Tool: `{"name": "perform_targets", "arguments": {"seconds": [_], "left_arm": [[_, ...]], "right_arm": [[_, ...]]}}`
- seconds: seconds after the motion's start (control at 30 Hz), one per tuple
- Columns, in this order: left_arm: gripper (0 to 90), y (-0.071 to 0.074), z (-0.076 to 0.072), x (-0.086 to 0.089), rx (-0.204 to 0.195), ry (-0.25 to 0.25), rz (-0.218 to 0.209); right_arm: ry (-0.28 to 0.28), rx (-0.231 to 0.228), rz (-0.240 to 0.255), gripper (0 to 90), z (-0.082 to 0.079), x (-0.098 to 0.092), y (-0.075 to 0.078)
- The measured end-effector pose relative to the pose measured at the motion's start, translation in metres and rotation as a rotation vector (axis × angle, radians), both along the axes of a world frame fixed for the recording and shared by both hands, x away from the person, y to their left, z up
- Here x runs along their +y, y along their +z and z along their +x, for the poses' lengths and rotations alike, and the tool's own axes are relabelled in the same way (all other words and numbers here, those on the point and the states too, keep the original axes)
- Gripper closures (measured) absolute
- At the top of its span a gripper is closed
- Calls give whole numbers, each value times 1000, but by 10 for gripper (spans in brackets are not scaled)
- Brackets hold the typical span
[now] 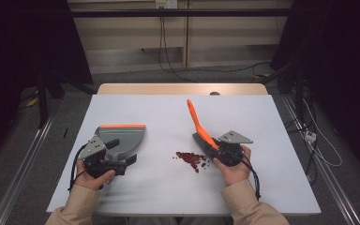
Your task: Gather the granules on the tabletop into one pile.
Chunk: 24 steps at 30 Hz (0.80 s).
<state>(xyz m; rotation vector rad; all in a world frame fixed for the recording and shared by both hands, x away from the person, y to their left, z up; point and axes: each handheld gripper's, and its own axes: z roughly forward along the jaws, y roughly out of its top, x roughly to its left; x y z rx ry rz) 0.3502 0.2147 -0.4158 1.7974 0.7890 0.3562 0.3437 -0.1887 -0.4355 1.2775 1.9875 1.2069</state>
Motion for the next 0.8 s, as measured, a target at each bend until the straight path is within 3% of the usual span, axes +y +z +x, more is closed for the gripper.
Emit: {"name": "perform_targets", "arguments": {"seconds": [0.3,0.57,0.73,0.8], "left_arm": [[63,1,-1,0,-2,-1,5],[63,0,-1,-1,-1,-3,13],[63,0,-1,-2,-3,-2,13],[63,0,-1,-1,-4,-2,13]], "right_arm": [[13,-37,-64,712,-4,33,-2],[-14,-50,-30,712,-3,30,-2],[3,-56,-17,712,-4,36,0],[26,-59,13,712,-3,36,0]]}}
